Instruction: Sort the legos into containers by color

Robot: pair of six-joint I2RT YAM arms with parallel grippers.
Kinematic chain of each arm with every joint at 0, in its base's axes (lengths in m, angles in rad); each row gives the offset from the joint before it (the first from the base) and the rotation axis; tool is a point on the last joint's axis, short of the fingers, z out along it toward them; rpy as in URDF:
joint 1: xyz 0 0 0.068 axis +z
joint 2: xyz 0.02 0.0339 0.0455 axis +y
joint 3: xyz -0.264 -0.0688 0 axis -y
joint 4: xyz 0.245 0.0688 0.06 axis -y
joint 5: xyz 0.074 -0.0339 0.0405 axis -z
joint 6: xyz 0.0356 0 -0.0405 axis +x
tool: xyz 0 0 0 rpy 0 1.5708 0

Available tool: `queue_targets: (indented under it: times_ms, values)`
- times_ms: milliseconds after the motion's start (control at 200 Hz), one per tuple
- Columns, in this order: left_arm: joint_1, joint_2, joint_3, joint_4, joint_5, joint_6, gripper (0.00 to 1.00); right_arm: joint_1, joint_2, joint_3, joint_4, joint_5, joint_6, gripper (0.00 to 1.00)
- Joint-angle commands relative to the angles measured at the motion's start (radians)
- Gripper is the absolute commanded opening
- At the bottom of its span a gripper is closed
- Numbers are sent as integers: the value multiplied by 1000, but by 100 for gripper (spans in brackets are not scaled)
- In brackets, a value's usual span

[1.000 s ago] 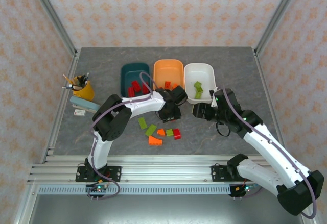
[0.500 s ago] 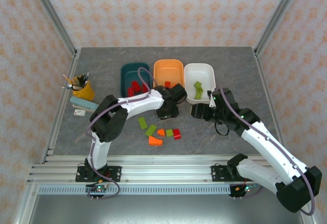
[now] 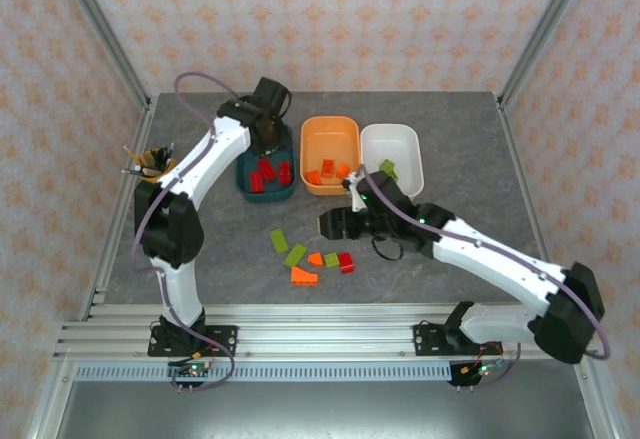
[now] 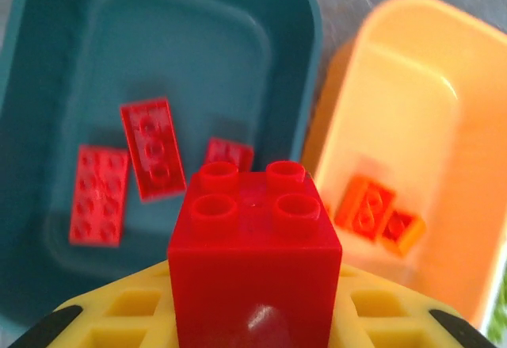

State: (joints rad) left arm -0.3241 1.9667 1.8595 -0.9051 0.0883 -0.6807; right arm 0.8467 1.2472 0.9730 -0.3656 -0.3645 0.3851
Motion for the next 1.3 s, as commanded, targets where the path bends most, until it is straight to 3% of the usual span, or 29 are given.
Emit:
queue_targets:
  times_ms: [0, 190, 405, 631, 766, 901, 1101, 1296]
  values:
    - [28, 132, 124, -10, 6, 95, 23, 14, 70, 100, 91, 44, -3, 67]
    - [74, 350, 337, -72, 31, 104, 22, 17, 180, 191, 73, 38, 9, 67]
    - [96, 427, 376, -88, 37, 97, 24, 18, 239, 234, 13, 57, 4, 67]
    - [99, 352, 313, -82, 47, 88, 50, 67, 327, 308, -135, 135, -94, 68]
    - [98, 233, 262, -73, 45, 73, 61, 132, 441, 392, -232, 185, -143, 68]
    - [97, 58, 144, -63, 26, 45, 63, 185, 569, 482, -294, 211, -125, 69]
    - [96, -354, -176, -40, -70, -5, 65, 245, 756, 658, -390, 258, -78, 69]
    - [97, -744, -509, -36, -56, -64, 68, 251, 915, 813, -499, 305, -46, 69]
